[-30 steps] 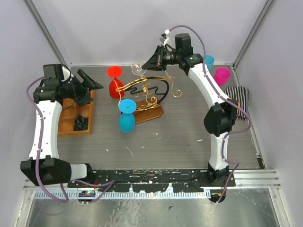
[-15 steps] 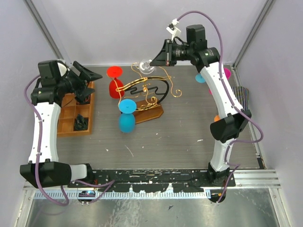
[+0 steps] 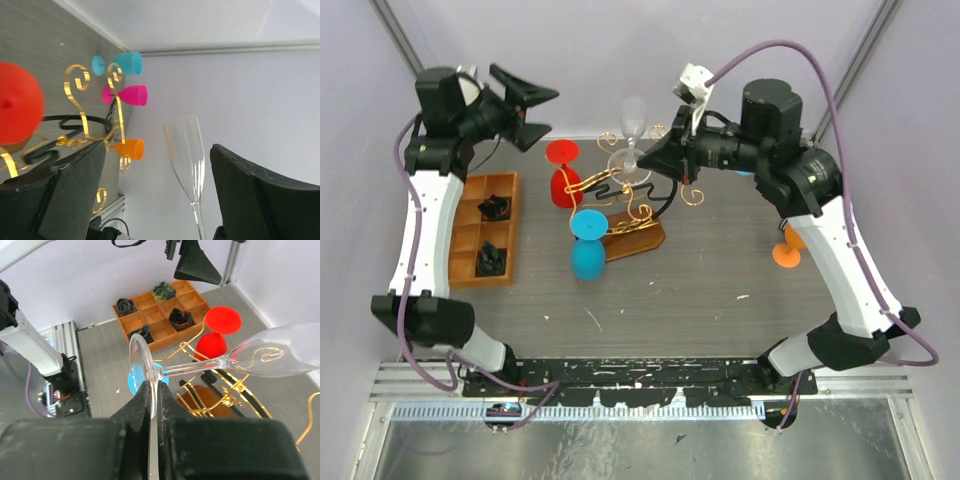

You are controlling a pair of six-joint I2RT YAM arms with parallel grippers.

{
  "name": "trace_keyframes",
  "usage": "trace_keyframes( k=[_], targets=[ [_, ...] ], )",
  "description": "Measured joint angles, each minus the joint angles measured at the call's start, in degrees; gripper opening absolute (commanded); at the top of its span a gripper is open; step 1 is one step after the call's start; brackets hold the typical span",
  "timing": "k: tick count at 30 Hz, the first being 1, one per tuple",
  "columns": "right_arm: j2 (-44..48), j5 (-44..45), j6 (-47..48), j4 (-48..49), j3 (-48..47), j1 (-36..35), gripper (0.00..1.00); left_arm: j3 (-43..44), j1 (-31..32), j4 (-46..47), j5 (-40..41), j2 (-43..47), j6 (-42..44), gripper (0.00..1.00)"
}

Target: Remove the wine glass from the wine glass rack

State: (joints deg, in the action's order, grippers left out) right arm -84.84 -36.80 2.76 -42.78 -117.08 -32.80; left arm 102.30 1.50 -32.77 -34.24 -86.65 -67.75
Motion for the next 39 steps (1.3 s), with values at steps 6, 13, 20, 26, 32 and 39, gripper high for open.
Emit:
trace_keyframes(
  k=[6, 13, 20, 26, 32, 39],
  targets=[
    [3.06, 2.49, 7.32, 0.0, 0.87, -1.16, 0.01, 14.78, 4.72, -2.82, -3.72, -7.34, 0.28, 0.93],
    [2.95, 2.89, 10.64, -0.44, 1.68, -1.9, 0.01, 16.15, 9.57, -4.9, -7.1, -8.87, -0.11, 0.93],
    [2.14, 2.91, 11.89, -0.63, 0.98, -3.02, 0.01, 22.53, 14.97, -8.41, -7.96, -14.27, -0.11, 0.93],
    [0.55, 3.52, 13.35, -2.05, 0.31, -4.24, 0.01, 29.44, 18.18, -12.44, -7.87, -18.75, 0.35, 0.9],
    [0.31, 4.26, 14.14, -2.78, 0.28, -4.55, 0.01, 31.12, 18.69, -16.13, -7.76, -19.91, 1.57, 0.79],
    [0.31, 4.31, 14.51, -2.78, 0.28, -4.66, 0.01, 31.17, 18.64, -18.71, -7.23, -19.91, 3.04, 0.82]
  ],
)
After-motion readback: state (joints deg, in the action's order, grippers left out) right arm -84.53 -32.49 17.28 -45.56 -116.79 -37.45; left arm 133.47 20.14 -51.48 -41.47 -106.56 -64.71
